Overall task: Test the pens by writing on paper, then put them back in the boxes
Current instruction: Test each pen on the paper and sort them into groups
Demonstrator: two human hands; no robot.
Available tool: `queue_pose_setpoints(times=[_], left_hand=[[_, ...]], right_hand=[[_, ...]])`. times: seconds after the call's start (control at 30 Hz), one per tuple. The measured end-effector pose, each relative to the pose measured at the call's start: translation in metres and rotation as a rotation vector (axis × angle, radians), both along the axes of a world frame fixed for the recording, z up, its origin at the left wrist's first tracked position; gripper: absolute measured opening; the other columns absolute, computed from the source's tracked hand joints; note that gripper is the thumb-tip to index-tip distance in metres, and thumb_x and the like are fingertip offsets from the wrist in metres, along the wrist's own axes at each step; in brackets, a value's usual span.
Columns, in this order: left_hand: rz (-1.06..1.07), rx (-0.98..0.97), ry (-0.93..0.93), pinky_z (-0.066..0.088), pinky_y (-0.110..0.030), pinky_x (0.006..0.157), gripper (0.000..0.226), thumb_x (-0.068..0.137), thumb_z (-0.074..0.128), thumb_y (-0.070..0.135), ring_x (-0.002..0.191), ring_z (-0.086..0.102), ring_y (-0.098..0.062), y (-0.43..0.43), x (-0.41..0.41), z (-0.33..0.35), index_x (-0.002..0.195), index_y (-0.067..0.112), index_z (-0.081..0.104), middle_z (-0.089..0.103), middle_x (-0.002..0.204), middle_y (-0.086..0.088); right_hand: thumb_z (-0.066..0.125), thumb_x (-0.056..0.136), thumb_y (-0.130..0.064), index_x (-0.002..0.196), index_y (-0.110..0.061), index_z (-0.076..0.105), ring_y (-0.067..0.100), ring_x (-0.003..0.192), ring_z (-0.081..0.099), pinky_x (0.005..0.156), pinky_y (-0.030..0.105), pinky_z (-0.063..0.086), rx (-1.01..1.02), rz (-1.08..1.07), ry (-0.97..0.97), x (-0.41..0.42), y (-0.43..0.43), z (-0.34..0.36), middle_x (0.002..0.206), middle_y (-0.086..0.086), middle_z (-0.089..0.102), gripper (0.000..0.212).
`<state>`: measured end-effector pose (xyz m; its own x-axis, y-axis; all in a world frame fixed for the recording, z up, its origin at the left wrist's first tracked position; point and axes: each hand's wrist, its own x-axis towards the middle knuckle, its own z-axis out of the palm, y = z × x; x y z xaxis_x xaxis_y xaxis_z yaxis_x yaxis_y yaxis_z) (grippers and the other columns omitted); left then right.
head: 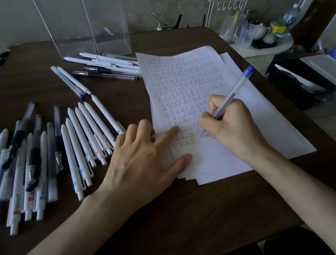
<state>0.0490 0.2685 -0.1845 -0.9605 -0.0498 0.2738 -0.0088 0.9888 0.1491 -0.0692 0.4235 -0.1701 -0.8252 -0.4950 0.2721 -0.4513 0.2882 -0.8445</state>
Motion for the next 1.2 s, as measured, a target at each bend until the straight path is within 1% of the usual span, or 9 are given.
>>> queue_pose_setpoints(times=[0.2,0.33,0.43,0.53,0.63,0.8,1.0,1.07,1.2], left_hand=[[-0.032,0.056,0.008,0.035,-0.029,0.072,0.069,0.085,0.028,0.066,0.083,0.040,-0.014,0.002,0.001,0.005,0.133,0.022,0.050,0.043,0.093,-0.001],[-0.162,0.300,0.103,0.034,-0.020,0.079,0.042,0.093,0.032,0.027,0.087,0.041,-0.011,0.008,0.001,0.013,0.131,0.010,0.040,0.043,0.096,0.003],[-0.201,0.414,0.102,0.039,-0.016,0.077,0.038,0.093,0.031,0.007,0.092,0.043,-0.005,0.011,0.001,0.013,0.128,0.021,0.028,0.046,0.100,0.004],[-0.171,0.500,0.069,0.039,-0.006,0.076,0.029,0.099,0.027,0.026,0.094,0.047,0.001,0.012,0.000,0.012,0.127,0.031,0.021,0.055,0.107,0.000],[-0.151,0.484,0.151,0.047,-0.018,0.066,0.034,0.097,0.038,0.040,0.077,0.056,-0.009,0.011,-0.002,0.012,0.123,0.018,0.034,0.063,0.090,-0.004],[-0.162,0.355,0.267,0.046,-0.031,0.052,0.033,0.093,0.042,0.037,0.061,0.052,-0.013,0.008,-0.003,0.012,0.091,0.007,0.056,0.055,0.072,0.003],[-0.174,0.300,0.239,0.048,-0.033,0.053,0.038,0.091,0.046,0.040,0.063,0.052,-0.013,0.007,-0.003,0.010,0.086,0.009,0.066,0.056,0.069,0.004],[-0.172,0.303,0.239,0.048,-0.035,0.053,0.038,0.090,0.046,0.040,0.063,0.052,-0.013,0.006,-0.004,0.009,0.086,0.009,0.067,0.056,0.069,0.004],[-0.192,0.291,0.251,0.050,-0.034,0.053,0.038,0.089,0.046,0.038,0.064,0.053,-0.014,0.009,-0.004,0.012,0.090,0.007,0.068,0.058,0.071,0.001]], right_hand=[[0.058,0.083,-0.002,0.058,-0.016,0.032,0.007,0.042,0.030,0.042,0.028,0.033,0.030,0.024,0.004,0.001,0.001,0.000,0.044,-0.009,0.033,0.039],[0.057,0.084,0.001,0.058,-0.013,0.035,0.003,0.038,0.041,0.041,0.013,0.030,0.035,0.021,-0.006,0.001,0.001,0.000,0.041,-0.008,0.038,0.037],[0.056,0.085,-0.001,0.060,-0.012,0.037,0.004,0.039,0.040,0.041,0.013,0.031,0.046,0.018,0.011,0.000,0.001,-0.001,0.045,-0.009,0.034,0.034],[0.057,0.085,-0.002,0.060,-0.014,0.036,0.007,0.041,0.037,0.042,0.017,0.031,0.036,0.028,0.029,-0.001,0.001,-0.001,0.043,-0.010,0.037,0.035],[0.059,0.085,-0.003,0.059,-0.014,0.037,0.008,0.042,0.036,0.043,0.018,0.032,0.032,0.035,0.035,0.000,0.001,-0.001,0.044,-0.010,0.035,0.036],[0.057,0.083,-0.002,0.058,-0.015,0.033,0.006,0.041,0.034,0.043,0.017,0.029,0.048,0.019,0.016,0.000,0.000,-0.003,0.041,-0.011,0.033,0.038],[0.054,0.089,-0.005,0.063,-0.012,0.039,0.007,0.044,0.044,0.047,0.021,0.043,-0.245,0.140,-0.018,0.003,0.002,0.005,0.048,0.003,0.042,0.031],[0.054,0.089,-0.001,0.064,-0.012,0.041,0.006,0.045,0.048,0.049,0.016,0.043,-0.376,0.193,-0.058,0.004,0.001,0.009,0.048,-0.005,0.047,0.030],[0.060,0.088,-0.005,0.067,-0.011,0.045,0.005,0.048,0.054,0.050,0.014,0.044,-0.383,0.274,-0.092,0.008,-0.001,0.012,0.051,-0.006,0.053,0.027]])
